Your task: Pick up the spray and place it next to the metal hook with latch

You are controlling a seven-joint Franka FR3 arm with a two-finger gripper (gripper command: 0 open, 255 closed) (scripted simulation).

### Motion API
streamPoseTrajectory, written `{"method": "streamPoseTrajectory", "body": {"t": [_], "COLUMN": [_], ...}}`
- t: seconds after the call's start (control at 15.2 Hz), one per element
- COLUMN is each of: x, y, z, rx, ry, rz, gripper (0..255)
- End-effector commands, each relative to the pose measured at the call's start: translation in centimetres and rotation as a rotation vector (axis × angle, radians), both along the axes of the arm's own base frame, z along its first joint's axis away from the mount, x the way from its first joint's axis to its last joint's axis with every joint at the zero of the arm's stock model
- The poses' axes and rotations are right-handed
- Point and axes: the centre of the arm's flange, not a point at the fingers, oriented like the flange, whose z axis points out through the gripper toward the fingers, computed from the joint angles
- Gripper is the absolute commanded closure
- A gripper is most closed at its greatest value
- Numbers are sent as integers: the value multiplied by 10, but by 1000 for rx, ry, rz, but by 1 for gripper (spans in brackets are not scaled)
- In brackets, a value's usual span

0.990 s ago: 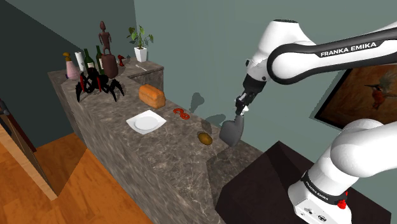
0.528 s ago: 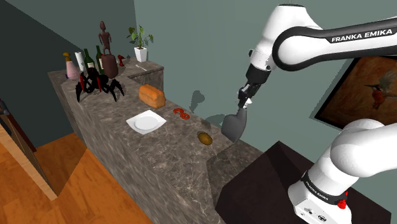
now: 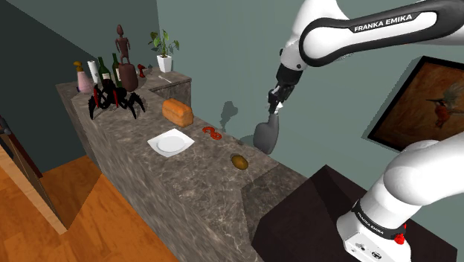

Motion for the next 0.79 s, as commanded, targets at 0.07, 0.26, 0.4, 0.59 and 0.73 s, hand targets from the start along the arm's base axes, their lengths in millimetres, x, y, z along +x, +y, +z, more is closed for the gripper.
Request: {"method": "streamPoseTrajectory", "body": {"t": [0.07,0.26,0.4,0.59,0.73], "x": [37,75,100,138,164], "y": [-13,-24,-32,-43,-51], "z": [0,0,1,1,1], "rx": [0,0,0,0,0], "ry": [0,0,0,0,0], "rz": [0,0,0,0,0], "gripper": [255,255,255,255,255]}}
